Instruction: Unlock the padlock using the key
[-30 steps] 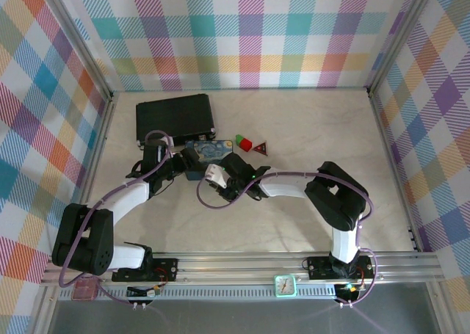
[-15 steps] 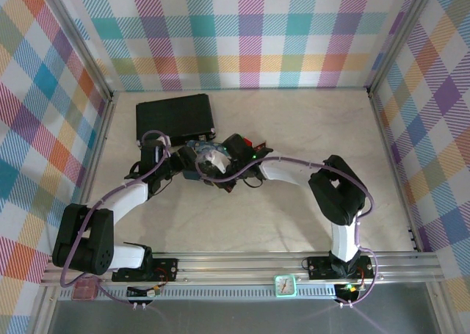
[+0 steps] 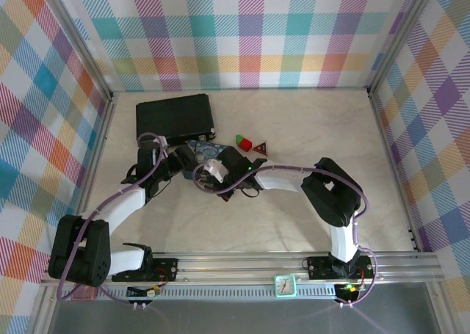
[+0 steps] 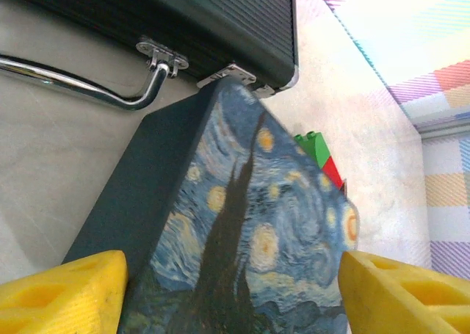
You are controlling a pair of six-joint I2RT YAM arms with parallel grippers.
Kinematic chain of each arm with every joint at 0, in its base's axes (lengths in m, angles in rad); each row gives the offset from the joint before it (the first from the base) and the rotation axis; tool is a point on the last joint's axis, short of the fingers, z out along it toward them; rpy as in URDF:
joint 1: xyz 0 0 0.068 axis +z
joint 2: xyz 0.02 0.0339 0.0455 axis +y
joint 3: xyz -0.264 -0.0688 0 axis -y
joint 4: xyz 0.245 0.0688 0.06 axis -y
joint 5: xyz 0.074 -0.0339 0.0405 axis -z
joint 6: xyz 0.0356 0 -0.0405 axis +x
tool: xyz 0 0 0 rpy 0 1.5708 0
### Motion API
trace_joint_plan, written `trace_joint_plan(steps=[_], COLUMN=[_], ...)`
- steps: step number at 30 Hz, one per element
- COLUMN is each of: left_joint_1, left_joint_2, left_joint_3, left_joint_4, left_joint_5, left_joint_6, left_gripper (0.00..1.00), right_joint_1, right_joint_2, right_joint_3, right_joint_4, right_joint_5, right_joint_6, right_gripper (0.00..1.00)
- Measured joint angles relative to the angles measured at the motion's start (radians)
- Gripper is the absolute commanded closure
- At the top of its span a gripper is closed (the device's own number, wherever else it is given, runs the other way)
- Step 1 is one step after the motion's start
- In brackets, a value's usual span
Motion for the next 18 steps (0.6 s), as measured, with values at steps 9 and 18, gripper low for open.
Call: trace_joint_plan(steps=[9, 18], left_joint_1=[-0.031, -0.043], left_joint_2=[0.022, -0.071], left_joint_3=[-0.027, -0.042], left_joint_4=[0.049, -0.051], left_joint_5=[0.045, 0.004], left_joint_6=[-0.058, -0.070], left_gripper=[0.26, 0.16], right_joint_1=[0.008, 0.013], right_joint_2=[0.001, 0.002], right_joint_3=[-0.010, 0.006], right_joint_4=[0.161, 0.174], right_joint_5=[0.076, 0.072], right_joint_6=[0.049, 0.076], right_gripper=[1.00, 1.00])
